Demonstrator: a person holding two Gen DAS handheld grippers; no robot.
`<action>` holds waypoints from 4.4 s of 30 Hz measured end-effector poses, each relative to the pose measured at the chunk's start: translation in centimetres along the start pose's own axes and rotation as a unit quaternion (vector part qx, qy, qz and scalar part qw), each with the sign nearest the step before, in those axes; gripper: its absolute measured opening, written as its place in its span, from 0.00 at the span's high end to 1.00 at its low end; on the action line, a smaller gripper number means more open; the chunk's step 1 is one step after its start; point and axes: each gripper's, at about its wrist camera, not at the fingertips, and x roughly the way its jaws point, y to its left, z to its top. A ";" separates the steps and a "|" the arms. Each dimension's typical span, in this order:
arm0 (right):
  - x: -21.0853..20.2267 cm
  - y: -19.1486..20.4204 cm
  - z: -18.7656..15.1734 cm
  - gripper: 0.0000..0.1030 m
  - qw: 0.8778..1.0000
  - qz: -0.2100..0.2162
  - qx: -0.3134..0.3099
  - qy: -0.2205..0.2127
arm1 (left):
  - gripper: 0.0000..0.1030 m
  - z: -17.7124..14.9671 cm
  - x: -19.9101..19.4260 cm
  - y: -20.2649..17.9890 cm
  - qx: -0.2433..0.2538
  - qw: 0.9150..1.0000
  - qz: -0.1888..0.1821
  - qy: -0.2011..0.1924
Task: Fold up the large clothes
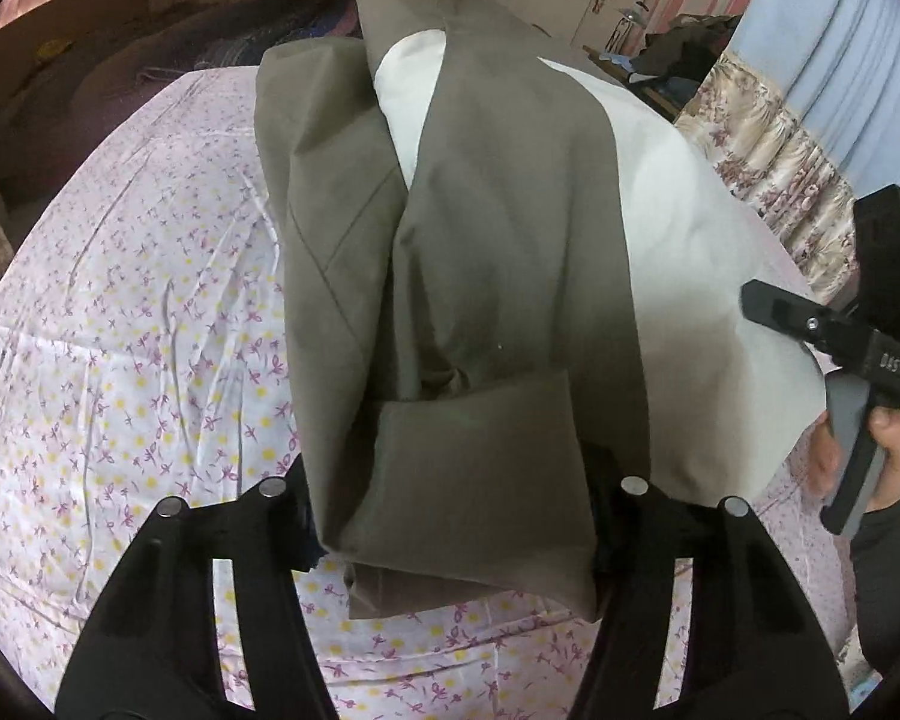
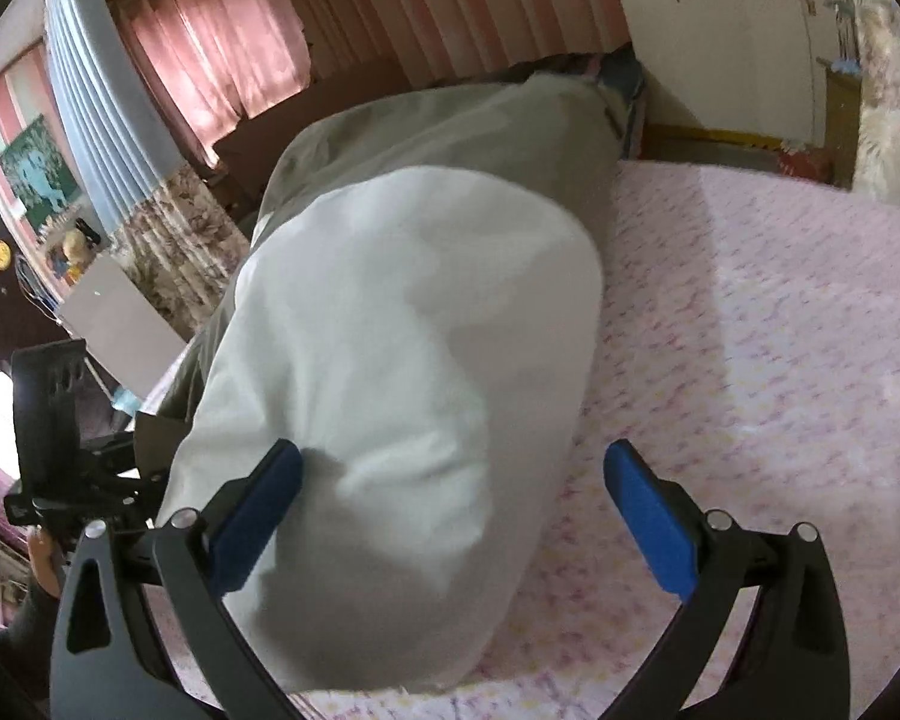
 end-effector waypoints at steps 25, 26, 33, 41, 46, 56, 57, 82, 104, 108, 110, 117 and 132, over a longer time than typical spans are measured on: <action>-9.5 0.9 3.2 0.70 0.983 0.004 -0.124 -0.136 | 0.71 2.6 -6.3 -7.8 0.014 0.995 0.013 -0.098; -10.5 0.5 3.0 0.70 0.982 -0.003 -0.126 -0.140 | 0.71 2.2 -6.3 -8.9 0.019 0.995 0.003 -0.099; -19.2 -4.5 -3.1 0.69 0.985 -0.056 -0.127 -0.102 | 0.70 -2.9 -4.7 -17.5 0.053 0.993 -0.067 -0.076; -17.9 -9.7 -7.9 0.35 0.990 -0.051 -0.130 -0.024 | 0.27 -8.1 -1.4 -17.1 0.052 0.997 -0.052 -0.021; -18.5 -9.4 -7.2 0.28 0.987 -0.077 -0.137 -0.021 | 0.18 -8.5 -3.3 -16.7 0.063 0.997 -0.029 -0.030; -25.5 -9.2 -11.2 0.02 0.981 -0.170 -0.048 -0.085 | 0.03 -8.8 -9.5 -15.1 0.051 0.996 0.010 -0.073; -25.9 -8.9 -11.4 0.02 0.978 -0.182 -0.038 -0.094 | 0.03 -9.0 -10.0 -15.4 0.050 0.995 0.036 -0.084; -31.6 -4.6 -11.7 0.02 0.947 -0.260 0.073 -0.173 | 0.03 -9.6 -20.8 -12.8 -0.012 0.943 0.247 -0.224; -30.4 -2.5 -13.6 0.02 0.951 -0.253 0.050 -0.169 | 0.03 -8.3 -20.9 -14.4 -0.020 0.943 0.233 -0.237; -30.9 -2.3 -13.4 0.02 0.950 -0.256 0.049 -0.174 | 0.03 -7.7 -21.2 -15.0 -0.015 0.933 0.256 -0.252; -31.2 -1.9 -13.5 0.02 0.949 -0.257 0.047 -0.177 | 0.03 -7.5 -21.1 -15.1 -0.015 0.935 0.251 -0.249; -31.4 -0.4 -13.6 0.02 0.943 -0.286 0.025 -0.169 | 0.03 -6.6 -19.9 -14.6 -0.028 0.947 0.234 -0.218; -32.9 -1.1 -13.5 0.02 0.938 -0.288 0.045 -0.189 | 0.03 -6.7 -18.9 -15.7 -0.028 0.953 0.216 -0.208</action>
